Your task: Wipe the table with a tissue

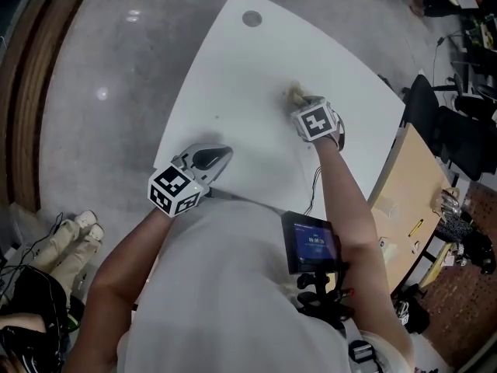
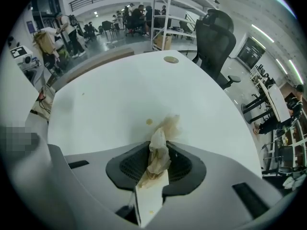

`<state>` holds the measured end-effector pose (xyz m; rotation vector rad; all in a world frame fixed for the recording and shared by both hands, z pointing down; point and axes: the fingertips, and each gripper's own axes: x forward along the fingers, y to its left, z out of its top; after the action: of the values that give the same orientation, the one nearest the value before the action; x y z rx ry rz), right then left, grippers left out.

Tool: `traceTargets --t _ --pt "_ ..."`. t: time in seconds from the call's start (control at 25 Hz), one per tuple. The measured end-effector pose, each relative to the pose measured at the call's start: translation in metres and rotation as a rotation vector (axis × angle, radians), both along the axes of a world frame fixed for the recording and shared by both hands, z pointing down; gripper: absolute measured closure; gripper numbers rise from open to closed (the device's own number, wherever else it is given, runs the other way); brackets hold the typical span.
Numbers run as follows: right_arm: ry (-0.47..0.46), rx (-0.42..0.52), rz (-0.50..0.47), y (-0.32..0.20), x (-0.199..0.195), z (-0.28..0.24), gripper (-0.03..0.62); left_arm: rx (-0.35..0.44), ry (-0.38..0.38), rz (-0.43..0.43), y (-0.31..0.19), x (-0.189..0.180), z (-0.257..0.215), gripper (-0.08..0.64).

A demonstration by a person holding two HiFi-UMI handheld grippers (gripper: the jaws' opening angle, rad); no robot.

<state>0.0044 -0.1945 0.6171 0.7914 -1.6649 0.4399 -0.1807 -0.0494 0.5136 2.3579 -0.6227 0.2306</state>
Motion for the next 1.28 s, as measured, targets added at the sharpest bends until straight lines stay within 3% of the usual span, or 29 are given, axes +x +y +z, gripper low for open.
traceTargets --t 0.24,0.6,0.88,1.0,1.08,1.28 --pt "0.055 -0.048 -0.044 0.007 -0.016 0.006 0.503 -0.014 0.013 -0.013 -0.004 -0.017 0.002 0.552" --pt "0.048 -0.068 -0.185 0.017 -0.059 0.01 0.503 -0.021 0.017 -0.019 0.0 -0.026 0.006 0.552" --pt "0.055 -0.078 -0.441 0.043 -0.115 0.012 0.503 -0.019 0.012 -0.012 0.001 -0.027 0.008 0.552" --pt "-0.004 -0.108 -0.54 0.067 -0.13 0.012 0.503 -0.013 0.011 0.005 0.004 -0.022 0.006 0.552" --pt "-0.097 -0.117 -0.556 0.082 -0.136 0.007 0.503 -0.009 0.012 0.014 0.004 -0.02 0.002 0.552" --pt "-0.307 -0.043 -0.455 0.108 -0.141 -0.02 0.503 -0.005 0.006 0.031 0.004 -0.024 -0.007 0.552"
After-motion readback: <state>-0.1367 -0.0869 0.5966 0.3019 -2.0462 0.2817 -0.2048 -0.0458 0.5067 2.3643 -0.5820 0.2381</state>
